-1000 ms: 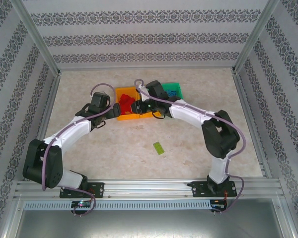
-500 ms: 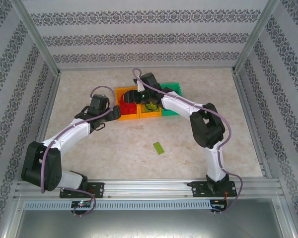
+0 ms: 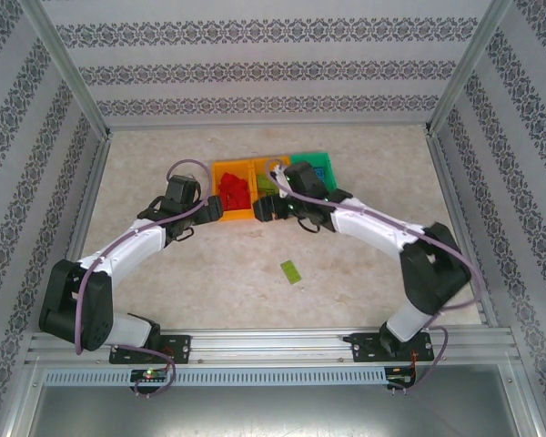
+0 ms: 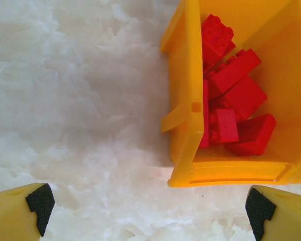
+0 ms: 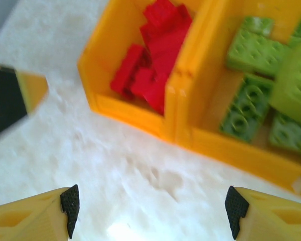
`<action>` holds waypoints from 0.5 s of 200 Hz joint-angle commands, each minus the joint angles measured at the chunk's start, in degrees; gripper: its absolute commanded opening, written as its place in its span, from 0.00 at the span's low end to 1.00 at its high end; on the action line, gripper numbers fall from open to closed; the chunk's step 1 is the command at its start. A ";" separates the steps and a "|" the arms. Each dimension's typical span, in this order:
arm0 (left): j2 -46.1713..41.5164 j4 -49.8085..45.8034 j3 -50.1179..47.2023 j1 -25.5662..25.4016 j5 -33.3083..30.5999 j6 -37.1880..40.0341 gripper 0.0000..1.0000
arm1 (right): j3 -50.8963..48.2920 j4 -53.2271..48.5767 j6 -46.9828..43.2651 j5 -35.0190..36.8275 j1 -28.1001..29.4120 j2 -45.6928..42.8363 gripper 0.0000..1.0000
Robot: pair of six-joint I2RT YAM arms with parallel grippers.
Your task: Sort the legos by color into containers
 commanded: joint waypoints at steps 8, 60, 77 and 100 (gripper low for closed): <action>-0.90 3.45 -1.31 0.68 1.84 0.81 1.00 | -10.06 -6.30 -5.04 12.56 4.73 -5.68 0.82; -1.20 4.57 -1.97 0.61 3.10 0.46 1.00 | -17.80 -8.17 2.72 20.44 12.33 -7.86 0.84; -1.46 4.94 -2.17 0.62 3.10 0.46 1.00 | -19.70 -7.67 4.06 22.18 13.57 -7.76 0.84; -1.44 4.81 -1.91 0.67 3.25 0.66 1.00 | -21.70 -6.79 5.02 22.28 14.54 -7.12 0.84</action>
